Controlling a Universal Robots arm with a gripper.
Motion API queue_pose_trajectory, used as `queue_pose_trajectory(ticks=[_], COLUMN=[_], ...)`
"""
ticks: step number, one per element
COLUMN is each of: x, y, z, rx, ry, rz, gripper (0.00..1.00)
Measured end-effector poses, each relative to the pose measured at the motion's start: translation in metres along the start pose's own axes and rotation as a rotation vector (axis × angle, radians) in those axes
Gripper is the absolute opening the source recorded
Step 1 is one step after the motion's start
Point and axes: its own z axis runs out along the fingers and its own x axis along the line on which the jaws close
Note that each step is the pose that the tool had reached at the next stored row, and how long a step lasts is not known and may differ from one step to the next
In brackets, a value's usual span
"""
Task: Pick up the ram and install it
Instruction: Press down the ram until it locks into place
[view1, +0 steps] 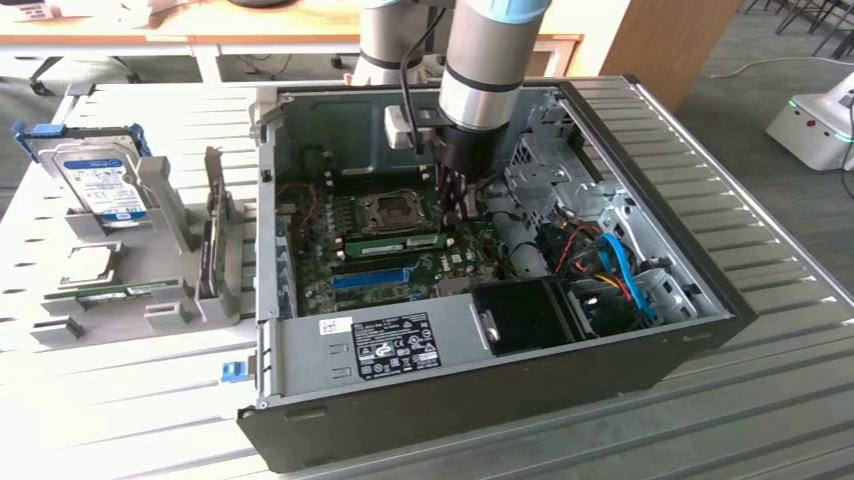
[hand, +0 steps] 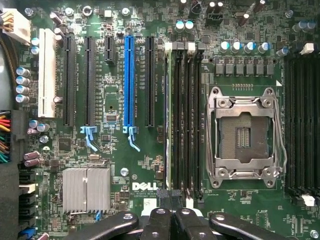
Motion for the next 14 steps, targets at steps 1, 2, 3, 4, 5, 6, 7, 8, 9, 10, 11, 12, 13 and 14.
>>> queue_pose_trajectory(ticks=[1, 2, 3, 4, 5, 6, 7, 8, 9, 10, 11, 12, 13, 14], x=[0.0, 0.0, 0.0, 0.0, 0.0, 0.0, 0.0, 0.0, 0.0, 0.0, 0.0, 0.0, 0.0, 0.0], y=[0.0, 0.0, 0.0, 0.0, 0.0, 0.0, 0.0, 0.0, -0.0001, -0.0001, -0.0001, -0.0001, -0.0001, -0.0001], z=[0.0004, 0.0006, 0.0008, 0.0008, 0.0007, 0.0008, 0.001, 0.0013, 0.0015, 0.0017, 0.0018, 0.0018, 0.0018, 0.0018], rx=[-0.0001, -0.0001, 0.0, 0.0, 0.0, 0.0, 0.0, 0.0001, 0.0, 0.0, 0.0, 0.0, 0.0, 0.0], ry=[0.0001, 0.0002, -0.0001, -0.0001, 0.0, -0.0001, -0.0001, -0.0004, -0.0002, 0.0, 0.0, 0.0001, 0.0001, 0.0001], rz=[0.0, 0.0, 0.0, 0.0, 0.0, 0.0, 0.0, 0.0, 0.0, 0.0, 0.0, 0.0, 0.0, 0.0], gripper=[0.11, 0.11, 0.11, 0.11, 0.11, 0.11, 0.11, 0.11, 0.11, 0.11, 0.11, 0.11, 0.11, 0.11])
